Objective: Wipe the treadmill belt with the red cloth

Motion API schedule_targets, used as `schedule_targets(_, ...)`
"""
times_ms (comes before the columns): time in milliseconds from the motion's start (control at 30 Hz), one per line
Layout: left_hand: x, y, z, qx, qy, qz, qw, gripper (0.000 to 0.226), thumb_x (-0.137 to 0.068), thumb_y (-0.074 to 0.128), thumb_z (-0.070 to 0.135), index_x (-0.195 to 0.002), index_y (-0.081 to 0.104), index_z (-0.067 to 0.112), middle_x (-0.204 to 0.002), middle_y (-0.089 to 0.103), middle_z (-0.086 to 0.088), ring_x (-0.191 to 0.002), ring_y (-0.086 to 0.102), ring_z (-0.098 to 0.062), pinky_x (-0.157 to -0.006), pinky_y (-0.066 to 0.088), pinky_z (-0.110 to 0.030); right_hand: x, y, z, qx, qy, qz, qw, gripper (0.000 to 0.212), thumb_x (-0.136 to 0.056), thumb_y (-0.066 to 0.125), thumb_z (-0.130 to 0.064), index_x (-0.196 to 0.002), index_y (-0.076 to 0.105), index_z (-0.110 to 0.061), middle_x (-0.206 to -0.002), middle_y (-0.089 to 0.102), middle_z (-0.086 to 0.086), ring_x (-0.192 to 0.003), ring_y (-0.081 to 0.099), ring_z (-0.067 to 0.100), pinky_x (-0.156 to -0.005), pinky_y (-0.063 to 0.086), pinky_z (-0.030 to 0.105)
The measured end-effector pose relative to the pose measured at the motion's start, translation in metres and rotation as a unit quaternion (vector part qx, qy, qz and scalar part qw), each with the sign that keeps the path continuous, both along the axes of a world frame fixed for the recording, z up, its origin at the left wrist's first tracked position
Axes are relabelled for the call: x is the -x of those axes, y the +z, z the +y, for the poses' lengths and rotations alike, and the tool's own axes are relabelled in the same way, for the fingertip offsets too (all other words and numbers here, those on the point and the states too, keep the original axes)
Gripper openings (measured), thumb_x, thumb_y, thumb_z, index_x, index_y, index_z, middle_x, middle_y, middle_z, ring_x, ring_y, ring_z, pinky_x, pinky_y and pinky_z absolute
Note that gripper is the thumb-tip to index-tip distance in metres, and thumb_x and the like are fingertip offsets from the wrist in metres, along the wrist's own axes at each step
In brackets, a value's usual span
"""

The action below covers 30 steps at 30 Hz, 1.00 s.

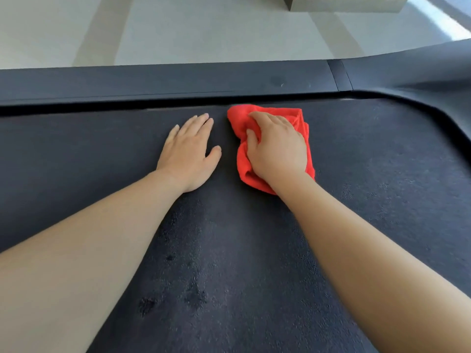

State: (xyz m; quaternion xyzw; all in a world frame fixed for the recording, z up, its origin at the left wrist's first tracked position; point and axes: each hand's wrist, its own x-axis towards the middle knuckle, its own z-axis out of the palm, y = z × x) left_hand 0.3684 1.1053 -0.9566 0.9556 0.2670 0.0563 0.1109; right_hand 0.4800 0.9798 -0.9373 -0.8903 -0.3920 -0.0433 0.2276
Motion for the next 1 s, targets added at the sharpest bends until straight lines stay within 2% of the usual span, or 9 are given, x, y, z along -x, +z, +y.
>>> schedule_targets(300, 0.004, 0.001, -0.004, -0.01, 0.016, -0.034, 0.999, 0.056, -0.093, 0.041, 0.039, -0.144, 0.031, 0.017, -0.154, 0.024, -0.001, -0.142, 0.019, -0.018, -0.116, 0.014, -0.039, 0.008, 0.005, 0.002, 0.066, 0.008, 0.006, 0.998, 0.037, -0.093, 0.042, -0.03, -0.128, 0.048, -0.017, -0.131, 0.053, 0.003, -0.12, 0.045, 0.029, -0.09, 0.039, 0.039)
schedule_targets(467, 0.054, 0.001, -0.036, 0.008, 0.035, -0.033, 0.999, 0.053, -0.096, 0.037, 0.036, -0.145, 0.03, 0.018, -0.155, 0.022, -0.002, -0.143, 0.016, -0.02, -0.116, 0.013, -0.04, 0.052, 0.01, -0.024, 0.099, 0.032, 0.018, 0.994, 0.04, -0.094, 0.043, -0.033, -0.132, 0.045, -0.019, -0.133, 0.05, 0.003, -0.122, 0.044, 0.029, -0.091, 0.039, 0.04)
schedule_targets(633, 0.123, 0.003, -0.063, 0.019, -0.014, -0.015, 1.0, 0.053, -0.096, 0.037, 0.035, -0.146, 0.028, 0.018, -0.156, 0.019, 0.0, -0.144, 0.013, -0.019, -0.117, 0.012, -0.039, 0.111, 0.008, -0.055, 0.089, 0.053, 0.007, 0.995, 0.038, -0.093, 0.043, -0.032, -0.13, 0.046, -0.021, -0.132, 0.051, -0.001, -0.121, 0.043, 0.026, -0.09, 0.039, 0.04)
schedule_targets(767, 0.166, 0.006, -0.078, 0.027, -0.015, -0.009, 0.999, 0.054, -0.096, 0.038, 0.035, -0.146, 0.027, 0.019, -0.156, 0.019, 0.002, -0.144, 0.012, -0.016, -0.117, 0.011, -0.037, 0.16, 0.008, -0.078, 0.084, 0.077, -0.011, 0.993, 0.036, -0.091, 0.045, -0.033, -0.124, 0.05, -0.022, -0.124, 0.054, -0.004, -0.115, 0.047, 0.024, -0.084, 0.042, 0.039)
schedule_targets(867, 0.184, 0.005, -0.083, 0.035, -0.006, -0.014, 0.999, 0.055, -0.095, 0.039, 0.035, -0.146, 0.025, 0.02, -0.156, 0.018, 0.004, -0.144, 0.011, -0.014, -0.117, 0.009, -0.035, 0.191, 0.003, -0.094, 0.073, 0.099, -0.022, 0.992, 0.038, -0.09, 0.045, -0.033, -0.127, 0.05, -0.023, -0.128, 0.054, -0.005, -0.117, 0.047, 0.022, -0.085, 0.042, 0.04)
schedule_targets(1000, 0.183, 0.005, -0.074, 0.029, 0.006, -0.019, 0.999, 0.057, -0.094, 0.041, 0.035, -0.147, 0.025, 0.018, -0.156, 0.018, 0.003, -0.144, 0.013, -0.015, -0.117, 0.011, -0.036, 0.188, 0.002, -0.088, 0.066, 0.082, -0.017, 0.994, 0.041, -0.092, 0.043, -0.034, -0.132, 0.047, -0.026, -0.135, 0.05, -0.008, -0.124, 0.043, 0.018, -0.089, 0.04, 0.039)
